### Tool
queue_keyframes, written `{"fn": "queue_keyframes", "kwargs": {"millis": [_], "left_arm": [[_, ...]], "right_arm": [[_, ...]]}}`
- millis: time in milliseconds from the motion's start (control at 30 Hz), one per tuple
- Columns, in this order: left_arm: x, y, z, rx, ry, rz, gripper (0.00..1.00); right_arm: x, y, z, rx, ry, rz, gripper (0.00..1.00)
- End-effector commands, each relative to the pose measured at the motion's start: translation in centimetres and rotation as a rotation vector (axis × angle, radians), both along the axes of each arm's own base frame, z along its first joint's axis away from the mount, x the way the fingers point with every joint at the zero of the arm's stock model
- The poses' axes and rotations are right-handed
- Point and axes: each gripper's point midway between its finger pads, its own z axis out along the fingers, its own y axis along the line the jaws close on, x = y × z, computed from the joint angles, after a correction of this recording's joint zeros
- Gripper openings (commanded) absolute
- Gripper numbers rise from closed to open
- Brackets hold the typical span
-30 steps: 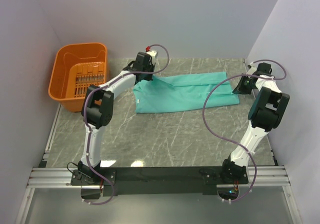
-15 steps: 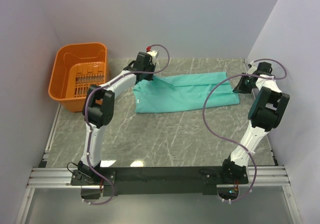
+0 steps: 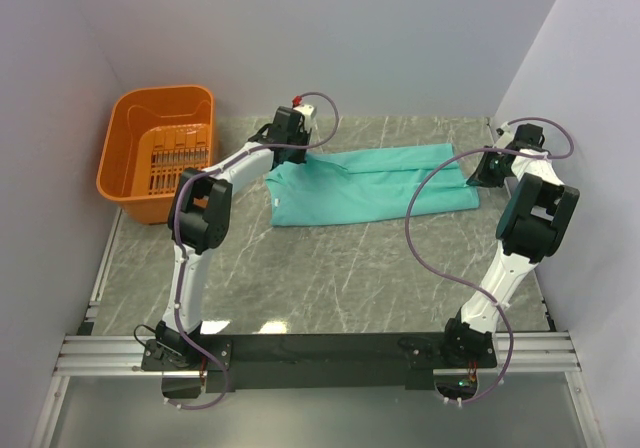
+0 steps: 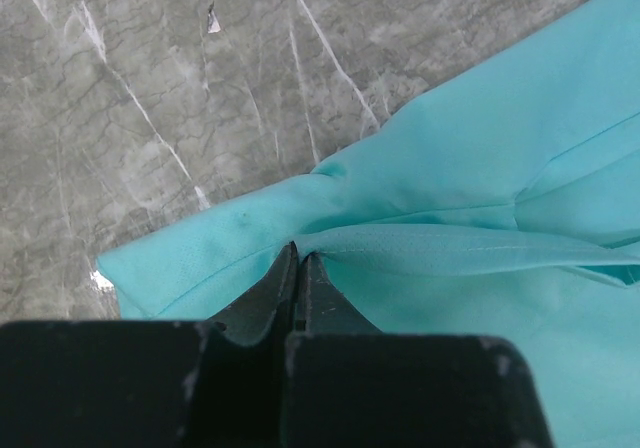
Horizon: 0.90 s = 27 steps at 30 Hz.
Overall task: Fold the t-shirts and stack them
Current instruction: Fold the tshirt
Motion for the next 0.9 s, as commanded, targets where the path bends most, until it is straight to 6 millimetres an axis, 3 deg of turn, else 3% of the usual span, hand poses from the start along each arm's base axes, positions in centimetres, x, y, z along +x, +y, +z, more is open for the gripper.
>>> {"fn": "queue_keyframes", "kwargs": {"millis": [0,867], "left_arm": [[1.8,-0.6,3.2,-0.054,-0.082,0.007,0.01],[2.6,-0.2,2.0,-0.057,-0.060,0.028,0.01]], "right_arm": [[1.2,-0.6,1.5,-0.033,-0.049,-0.014,0.02],[0.7,-1.3,2.0,-0.024,-0.074,-0.044,0.04]]}}
